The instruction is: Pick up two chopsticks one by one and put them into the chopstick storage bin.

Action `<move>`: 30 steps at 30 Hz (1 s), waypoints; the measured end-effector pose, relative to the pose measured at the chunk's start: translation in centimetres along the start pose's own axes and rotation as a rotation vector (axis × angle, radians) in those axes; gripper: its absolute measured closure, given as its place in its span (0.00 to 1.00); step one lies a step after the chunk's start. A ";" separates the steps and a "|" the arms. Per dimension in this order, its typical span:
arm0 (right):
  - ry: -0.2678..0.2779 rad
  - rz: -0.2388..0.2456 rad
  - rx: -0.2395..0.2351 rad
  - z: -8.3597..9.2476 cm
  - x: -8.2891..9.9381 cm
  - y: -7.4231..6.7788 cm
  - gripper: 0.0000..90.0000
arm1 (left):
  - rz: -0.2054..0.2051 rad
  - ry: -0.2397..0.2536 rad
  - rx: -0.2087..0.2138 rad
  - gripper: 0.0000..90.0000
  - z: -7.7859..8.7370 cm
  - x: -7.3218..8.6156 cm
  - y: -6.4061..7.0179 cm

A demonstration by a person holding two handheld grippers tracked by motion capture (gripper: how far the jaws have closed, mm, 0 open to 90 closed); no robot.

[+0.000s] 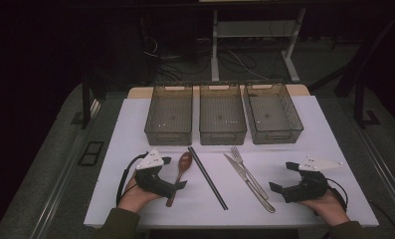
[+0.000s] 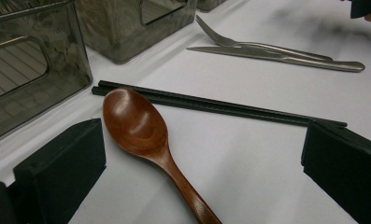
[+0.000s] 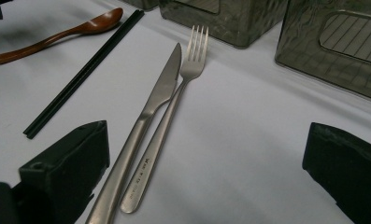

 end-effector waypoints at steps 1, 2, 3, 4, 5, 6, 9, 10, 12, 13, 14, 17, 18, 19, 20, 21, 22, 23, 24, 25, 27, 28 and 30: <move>0.002 -0.001 0.000 0.0 0.0 0.0 0.00 | 0.000 0.000 0.000 0.00 0.0 0.0 0.0; 0.002 0.000 0.000 0.0 0.0 0.0 0.00 | 0.001 -0.001 -0.003 0.00 -0.1 0.0 0.0; 0.002 0.000 0.000 0.0 0.0 0.0 0.00 | 0.002 -0.002 -0.006 0.00 -0.1 0.0 0.0; 0.000 0.000 0.000 0.0 0.0 0.0 0.00 | 0.002 -0.003 -0.007 0.00 -0.1 -0.1 0.0; 0.001 -0.001 0.000 0.0 0.0 0.0 0.00 | 0.001 -0.003 -0.008 0.00 -0.3 -0.2 0.2; 0.001 -0.001 0.000 0.0 0.0 0.0 0.00 | 0.001 -0.003 -0.008 0.01 -0.3 -0.2 0.2; 0.000 0.001 0.002 0.0 0.0 0.0 0.00 | -0.006 -0.016 0.001 0.05 -0.9 -0.4 0.6; 0.001 0.001 0.001 0.0 0.0 0.0 0.00 | -0.009 -0.023 0.005 0.07 -1.1 -0.4 0.8; 0.000 -0.001 0.003 0.0 0.0 0.0 0.00 | -0.013 -0.031 0.014 0.14 -1.2 -0.4 0.9; 0.000 -0.001 0.003 0.0 0.0 0.0 0.00 | -0.015 -0.036 0.020 0.14 -1.4 -0.5 1.1; 0.000 -0.002 0.002 0.0 0.0 0.1 0.00 | -0.017 -0.041 0.023 0.17 -1.6 -0.5 1.3; -0.001 0.000 0.002 0.0 0.0 0.0 0.00 | -0.026 -0.058 0.034 0.23 -2.3 -0.6 1.9; 0.000 -0.001 0.002 0.0 0.0 0.0 0.00 | -0.029 -0.062 0.030 0.26 -2.6 -0.7 2.0; -0.001 -0.001 0.003 0.0 0.0 0.1 0.00 | -0.030 -0.067 0.023 0.30 -2.9 -0.8 2.0; -0.002 -0.001 0.003 0.0 0.0 0.1 0.00 | -0.034 -0.071 0.019 0.33 -3.1 -0.9 2.0; -0.002 -0.002 0.003 0.0 0.0 0.1 0.00 | -0.037 -0.071 0.010 0.36 -3.3 -1.1 1.9; -0.002 -0.003 0.004 0.0 0.0 0.1 0.00 | -0.036 -0.074 -0.002 0.39 -3.5 -1.3 1.8; -0.002 -0.003 0.005 0.0 0.0 0.1 0.00 | -0.034 -0.076 -0.006 0.44 -3.6 -1.4 1.7; -0.005 -0.003 0.004 0.0 0.1 0.1 0.00 | -0.034 -0.076 -0.007 0.47 -3.7 -1.5 1.6; -0.006 -0.003 0.005 0.0 0.1 0.1 0.00 | -0.033 -0.076 -0.008 0.52 -3.8 -1.6 1.6; -0.007 -0.003 0.004 -0.1 0.1 0.0 0.00 | -0.029 -0.079 -0.008 0.62 -4.1 -1.7 1.6; -0.007 -0.002 0.004 -0.1 0.1 0.0 0.00 | -0.032 -0.086 -0.002 0.67 -4.3 -1.8 1.6; -0.009 -0.003 0.002 -0.1 0.1 0.0 0.00 | -0.042 -0.098 -0.003 0.74 -4.8 -1.8 1.8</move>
Point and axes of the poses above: each handheld gripper's, and its own axes: z roughly backward along the jaws, x roughly out of its underside, y roughly to its right, the point moved 4 cm from there along -z, roughly forward along the jaws, and after that the axes turned 10 degrees about z, right-handed, at the moved point
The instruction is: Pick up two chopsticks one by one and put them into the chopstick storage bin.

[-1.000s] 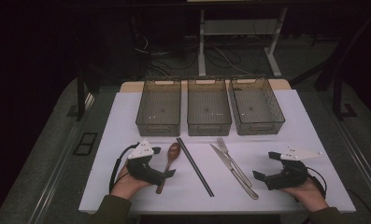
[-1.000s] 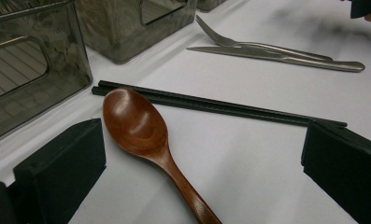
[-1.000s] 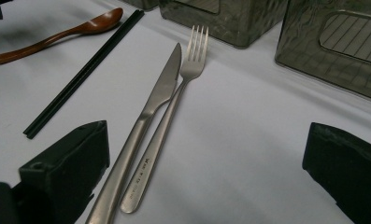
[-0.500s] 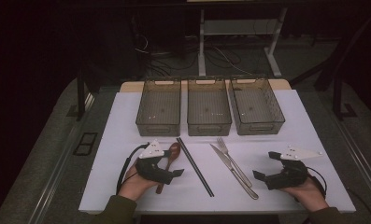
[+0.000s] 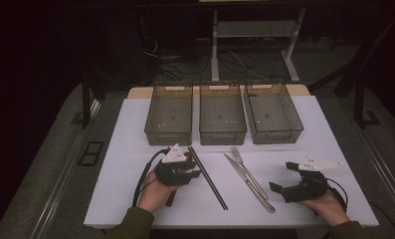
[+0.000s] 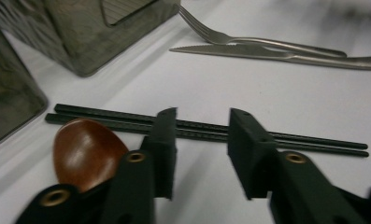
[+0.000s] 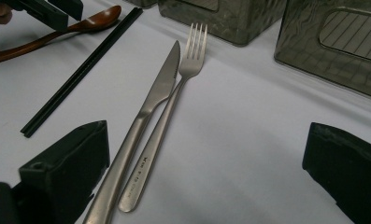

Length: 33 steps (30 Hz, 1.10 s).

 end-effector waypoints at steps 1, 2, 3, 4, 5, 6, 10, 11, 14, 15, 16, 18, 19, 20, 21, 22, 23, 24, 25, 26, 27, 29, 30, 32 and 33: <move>0.000 0.001 0.001 0.0 0.0 0.0 0.00 | -0.005 -0.007 0.000 0.78 -0.3 0.0 0.1; 0.001 0.000 0.000 0.0 0.0 0.0 0.00 | -0.005 -0.022 -0.007 0.81 -0.6 -0.1 0.1; 0.001 0.000 0.000 0.0 0.0 0.0 0.00 | -0.004 -0.031 -0.012 0.84 -0.9 -0.1 0.2; 0.000 0.001 0.000 0.0 0.0 0.0 0.00 | -0.018 -0.060 -0.017 0.86 -1.5 0.0 0.3; 0.001 0.002 0.000 0.0 0.0 0.0 0.00 | -0.018 -0.060 -0.017 0.89 -1.5 0.0 0.3; 0.001 0.002 0.000 0.0 0.0 0.0 0.00 | -0.019 -0.068 -0.019 0.91 -1.8 0.0 0.4; 0.001 -0.001 0.001 0.1 0.0 0.0 0.00 | -0.040 -0.112 -0.045 0.98 -2.5 0.0 0.5; 0.003 0.000 0.001 0.1 0.0 0.0 0.00 | -0.040 -0.116 -0.045 0.98 -2.6 0.0 0.5; 0.004 -0.001 0.000 0.1 0.0 0.0 0.00 | -0.045 -0.135 -0.051 0.98 -3.1 0.1 0.4; 0.004 -0.001 0.001 0.1 0.0 0.0 0.00 | -0.045 -0.135 -0.051 0.99 -3.1 0.1 0.4; 0.003 0.000 0.001 0.1 0.0 0.0 0.00 | -0.045 -0.137 -0.050 0.99 -3.2 0.1 0.5; 0.003 0.000 0.002 0.1 0.0 0.0 0.00 | -0.051 -0.133 -0.049 0.99 -3.5 0.0 0.5; 0.003 0.000 0.002 0.1 0.0 0.0 0.00 | -0.050 -0.134 -0.048 0.99 -3.6 0.0 0.6; 0.004 0.000 0.002 0.1 0.0 0.0 0.00 | -0.050 -0.134 -0.048 0.99 -3.6 0.0 0.6; 0.003 0.000 0.001 0.1 0.0 0.0 0.00 | -0.054 -0.135 -0.047 0.99 -3.7 -0.1 0.6; 0.003 0.000 0.001 0.1 0.0 0.0 0.00 | -0.054 -0.135 -0.047 0.99 -3.7 -0.1 0.6; 0.003 -0.001 0.002 0.1 0.0 0.0 0.00 | -0.056 -0.135 -0.045 0.99 -4.0 -0.2 0.6; 0.004 -0.002 0.002 0.1 0.0 0.0 0.00 | -0.056 -0.135 -0.045 0.99 -4.0 -0.2 0.6; 0.004 -0.002 0.002 0.1 0.0 0.0 0.00 | -0.058 -0.134 -0.046 0.99 -4.1 -0.3 0.6; 0.004 -0.001 0.002 0.1 0.0 0.0 0.00 | -0.058 -0.132 -0.045 0.99 -4.2 -0.4 0.7; 0.004 -0.001 0.002 0.1 0.0 0.0 0.00 | -0.061 -0.131 -0.046 0.99 -4.3 -0.4 0.7; 0.003 -0.001 0.002 0.1 0.0 0.0 0.00 | -0.062 -0.129 -0.044 0.99 -4.5 -0.6 0.8; 0.003 -0.003 0.003 0.1 0.0 0.0 0.00 | -0.064 -0.129 -0.044 0.98 -4.6 -0.7 0.8; 0.004 -0.003 0.004 0.1 0.0 0.0 0.00 | -0.065 -0.128 -0.042 0.98 -4.8 -0.8 0.9; 0.004 -0.003 0.003 0.1 0.0 0.0 0.00 | -0.068 -0.126 -0.042 0.99 -4.9 -0.9 0.8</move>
Point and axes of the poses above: each handheld gripper's, and its own axes: z roughly backward along the jaws, x roughly out of its underside, y roughly to its right, the point moved 4 cm from there along -z, roughly forward along the jaws, and after that the axes turned 10 degrees about z, right-handed, at the moved point
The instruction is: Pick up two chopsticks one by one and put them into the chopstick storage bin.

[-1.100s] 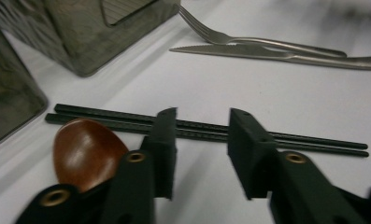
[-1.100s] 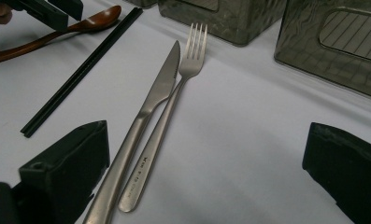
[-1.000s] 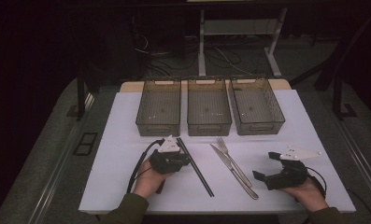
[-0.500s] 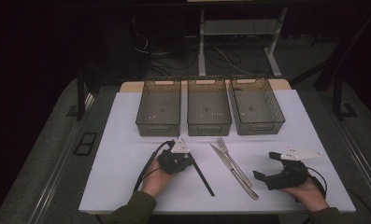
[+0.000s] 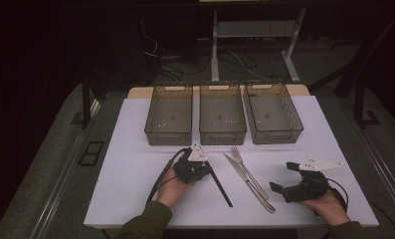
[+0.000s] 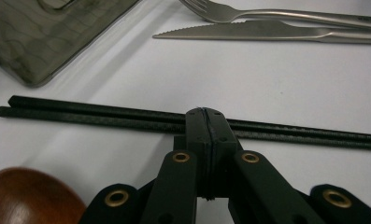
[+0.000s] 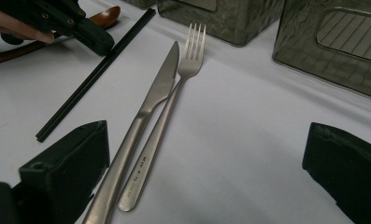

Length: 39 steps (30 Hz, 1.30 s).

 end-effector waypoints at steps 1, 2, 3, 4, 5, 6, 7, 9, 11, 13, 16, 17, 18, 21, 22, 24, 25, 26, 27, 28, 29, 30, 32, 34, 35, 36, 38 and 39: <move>0.000 0.000 0.000 0.0 0.0 0.0 0.00 | 0.001 0.000 0.002 0.98 -0.1 -0.1 0.0; 0.000 0.000 0.000 0.0 0.0 0.0 0.00 | -0.003 0.001 0.002 0.98 -0.3 -0.2 0.1; 0.000 0.000 0.000 0.0 0.0 0.0 0.00 | -0.003 0.001 0.002 0.98 -0.3 -0.2 0.1; 0.000 0.000 0.000 0.0 0.0 0.0 0.00 | -0.002 0.002 0.003 0.98 -0.4 -0.3 0.1; 0.000 0.000 0.000 0.0 0.0 0.0 0.00 | -0.003 0.002 0.003 0.98 -0.4 -0.4 0.1; 0.000 0.000 0.000 0.0 0.0 0.0 0.00 | 0.007 0.012 0.005 0.98 -0.6 -0.5 0.2; -0.001 0.000 0.000 0.0 0.0 0.0 0.00 | 0.007 0.012 0.005 0.98 -0.6 -0.5 0.2; -0.001 0.000 0.000 0.0 0.0 0.0 0.00 | 0.003 0.012 0.006 0.98 -0.8 -0.6 0.2; -0.001 0.001 0.000 0.0 0.0 0.0 0.00 | 0.004 0.013 0.007 0.98 -0.8 -0.7 0.3; 0.000 0.001 0.000 0.0 0.0 0.1 0.00 | 0.008 0.014 0.008 0.96 -0.8 -0.7 0.3; -0.001 0.000 0.001 0.1 0.0 0.1 0.00 | 0.016 0.015 0.007 0.90 -0.7 -0.9 0.3; -0.001 0.000 0.001 0.1 0.0 0.1 0.00 | 0.018 0.017 0.004 0.90 -0.6 -1.0 0.3; -0.001 0.001 0.002 0.1 0.0 0.1 0.00 | 0.012 0.024 -0.001 0.86 -0.5 -1.1 0.3; -0.001 0.000 0.002 0.1 0.0 0.1 0.00 | 0.058 0.040 -0.026 0.79 -0.2 -1.3 0.3; -0.001 0.000 0.002 0.1 0.0 0.1 0.00 | 0.069 0.040 -0.038 0.76 -0.1 -1.4 0.2; -0.002 0.000 0.001 0.1 0.0 0.1 0.00 | 0.076 0.044 -0.066 0.66 0.1 -1.6 0.0; -0.001 0.001 0.001 0.0 0.0 0.1 0.00 | 0.081 0.051 -0.070 0.59 0.1 -1.7 0.0; -0.001 0.001 0.001 0.0 0.0 0.0 0.00 | 0.080 0.058 -0.073 0.56 0.0 -1.8 0.0; -0.001 0.001 0.001 0.0 0.0 0.0 0.00 | 0.076 0.057 -0.069 0.56 0.0 -1.9 0.0; -0.001 0.002 0.001 0.1 0.0 0.0 0.00 | 0.075 0.061 -0.061 0.55 -0.1 -2.0 0.1; -0.001 0.002 0.001 0.1 0.0 0.0 0.00 | 0.071 0.060 -0.052 0.55 -0.1 -2.1 0.3; -0.001 0.001 0.002 0.1 0.0 0.1 0.00 | 0.072 0.058 -0.041 0.55 -0.2 -2.2 0.6; -0.001 0.000 0.002 0.1 0.0 0.1 0.00 | 0.072 0.058 -0.019 0.55 -0.3 -2.3 1.2; -0.002 -0.003 0.001 0.1 0.0 0.1 0.00 | 0.059 0.060 0.007 0.56 -0.4 -2.5 2.0; -0.002 -0.003 0.001 0.1 0.0 0.1 0.00 | 0.049 0.060 0.014 0.56 -0.4 -2.6 2.4; -0.002 -0.002 0.001 0.1 0.1 0.1 0.00 | 0.044 0.059 0.025 0.59 -0.5 -2.6 2.8; -0.002 -0.003 0.002 0.1 0.1 0.1 0.00 | 0.028 0.053 0.047 0.65 -0.7 -2.6 3.5; -0.002 -0.002 0.001 0.1 0.1 0.1 0.00 | 0.026 0.054 0.062 0.69 -0.9 -2.6 3.9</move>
Point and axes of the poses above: each handheld gripper's, and its own axes: z roughly backward along the jaws, x roughly out of its underside, y roughly to its right, the point moved 4 cm from there along -z, roughly forward along the jaws, and after that the axes turned 10 degrees about z, right-handed, at the moved point
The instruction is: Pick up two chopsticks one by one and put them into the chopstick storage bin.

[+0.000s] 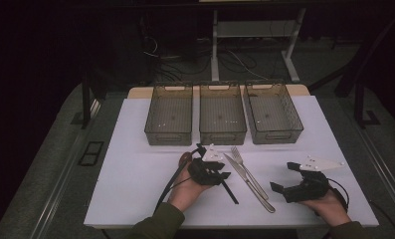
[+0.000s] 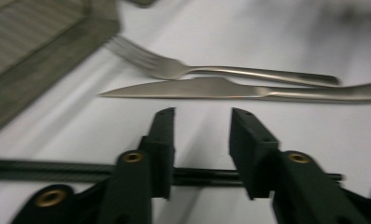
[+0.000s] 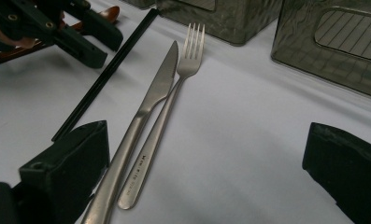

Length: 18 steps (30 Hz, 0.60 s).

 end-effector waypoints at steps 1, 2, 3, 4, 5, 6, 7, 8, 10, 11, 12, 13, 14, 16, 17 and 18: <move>-0.001 0.001 0.000 0.0 0.0 0.0 0.00 | -0.015 -0.014 0.034 0.73 -0.3 0.1 0.8; -0.001 0.001 0.000 0.0 0.0 0.0 0.00 | -0.015 -0.014 0.034 0.77 -0.3 0.1 0.8; -0.001 0.000 0.000 0.0 0.0 0.0 0.00 | -0.023 -0.018 0.053 0.79 -0.5 0.2 1.3; -0.001 0.000 0.000 0.0 0.0 0.0 0.00 | -0.030 -0.022 0.071 0.82 -0.6 0.3 1.8; -0.001 0.000 0.000 0.0 0.0 0.0 0.00 | -0.049 -0.032 0.082 0.84 -0.8 0.3 2.3; -0.002 -0.001 0.000 0.0 0.0 0.0 0.00 | -0.058 -0.038 0.103 0.86 -0.9 0.3 2.8; -0.002 -0.001 0.000 0.0 0.0 0.0 0.00 | -0.066 -0.042 0.122 0.88 -1.1 0.4 3.3; -0.002 -0.001 0.000 0.0 0.0 0.0 0.00 | -0.072 -0.051 0.136 0.89 -1.2 0.5 3.7; -0.001 -0.002 0.000 0.0 0.0 0.0 0.00 | -0.091 -0.073 0.155 0.92 -1.5 0.7 4.5; -0.001 -0.002 -0.001 0.0 0.0 0.0 0.00 | -0.093 -0.080 0.161 0.93 -1.6 0.8 4.7; -0.001 -0.002 -0.001 0.0 0.0 0.0 0.00 | -0.106 -0.093 0.162 0.94 -1.7 0.9 4.8; -0.001 -0.002 -0.001 0.0 0.0 0.0 0.00 | -0.116 -0.095 0.160 0.95 -1.8 1.0 4.9; -0.001 -0.002 -0.001 0.0 0.0 0.0 0.00 | -0.119 -0.101 0.161 0.95 -1.9 1.1 4.9; 0.000 -0.002 -0.001 0.0 0.0 0.1 0.00 | -0.120 -0.112 0.164 0.98 -1.9 1.3 4.8; 0.000 -0.002 -0.001 0.0 0.0 0.1 0.00 | -0.116 -0.115 0.167 0.98 -1.9 1.4 4.9; 0.000 -0.002 -0.001 0.0 0.0 0.1 0.00 | -0.130 -0.130 0.167 0.98 -1.8 1.6 4.8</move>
Point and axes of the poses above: each handheld gripper's, and its own axes: z roughly backward along the jaws, x roughly out of its underside, y roughly to its right, the point moved 4 cm from there along -z, roughly forward along the jaws, and after that the axes turned 10 degrees about z, right-handed, at the moved point
